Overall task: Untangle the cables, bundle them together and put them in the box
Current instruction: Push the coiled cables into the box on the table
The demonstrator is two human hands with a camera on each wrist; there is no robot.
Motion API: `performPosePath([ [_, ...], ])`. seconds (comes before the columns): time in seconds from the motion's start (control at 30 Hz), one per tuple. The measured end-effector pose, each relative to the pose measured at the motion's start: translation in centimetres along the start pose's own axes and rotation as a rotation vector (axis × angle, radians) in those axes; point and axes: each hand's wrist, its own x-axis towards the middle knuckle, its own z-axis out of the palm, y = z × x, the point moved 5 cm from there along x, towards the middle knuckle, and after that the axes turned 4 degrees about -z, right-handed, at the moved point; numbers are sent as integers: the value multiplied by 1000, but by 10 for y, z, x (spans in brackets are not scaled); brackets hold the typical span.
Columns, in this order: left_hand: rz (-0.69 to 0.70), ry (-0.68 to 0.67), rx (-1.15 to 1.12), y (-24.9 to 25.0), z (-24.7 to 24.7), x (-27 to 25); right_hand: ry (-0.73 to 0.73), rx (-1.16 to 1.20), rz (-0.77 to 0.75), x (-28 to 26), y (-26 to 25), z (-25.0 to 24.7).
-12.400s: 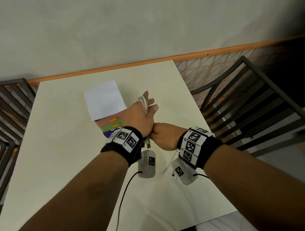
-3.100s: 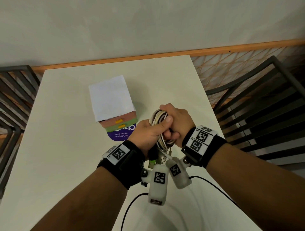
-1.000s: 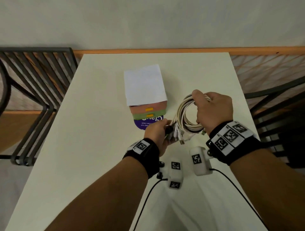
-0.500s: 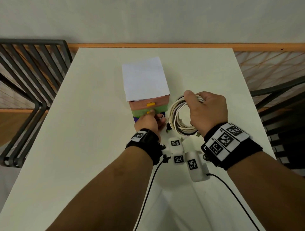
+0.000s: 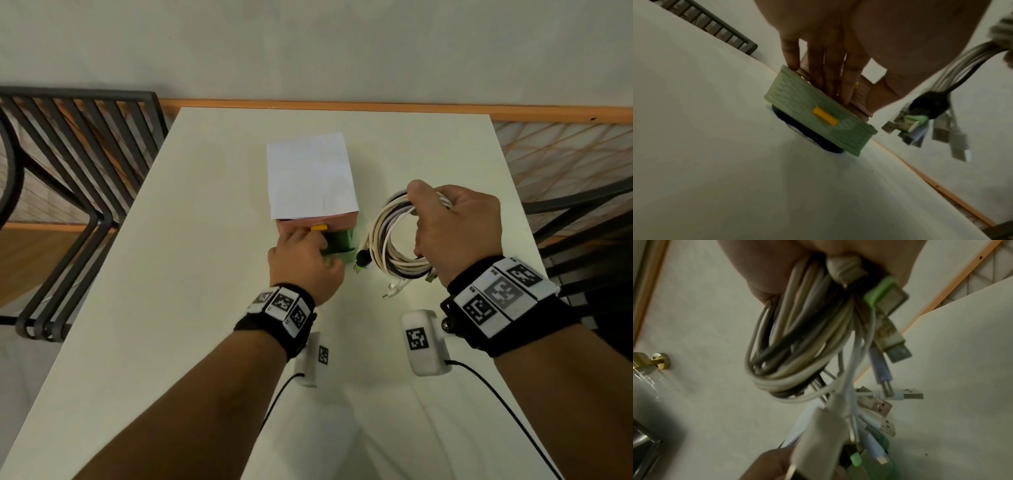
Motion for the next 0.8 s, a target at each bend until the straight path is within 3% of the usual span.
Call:
performPosePath([
  [0.17, -32, -213, 47, -2, 13, 10, 8, 11, -12, 2, 0, 0],
  [0.47, -60, -321, 104, -1, 14, -5, -35, 76, 22, 1, 5, 6],
  [0.53, -73, -265, 97, -1, 2, -9, -65, 134, 67, 1, 6, 8],
  [0.6, -66, -120, -89, -2, -16, -12, -124, 221, 114, -1, 4, 12],
  [0.67, 5, -59, -498, -2, -33, -18, -196, 323, 147, -3, -2, 17],
  [0.73, 144, -200, -824, 10, -41, -25, -276, 418, 164, -5, -13, 25],
  [0.8, 211, -365, -1011, 21, -45, -30, -339, 472, 191, -7, -23, 34],
])
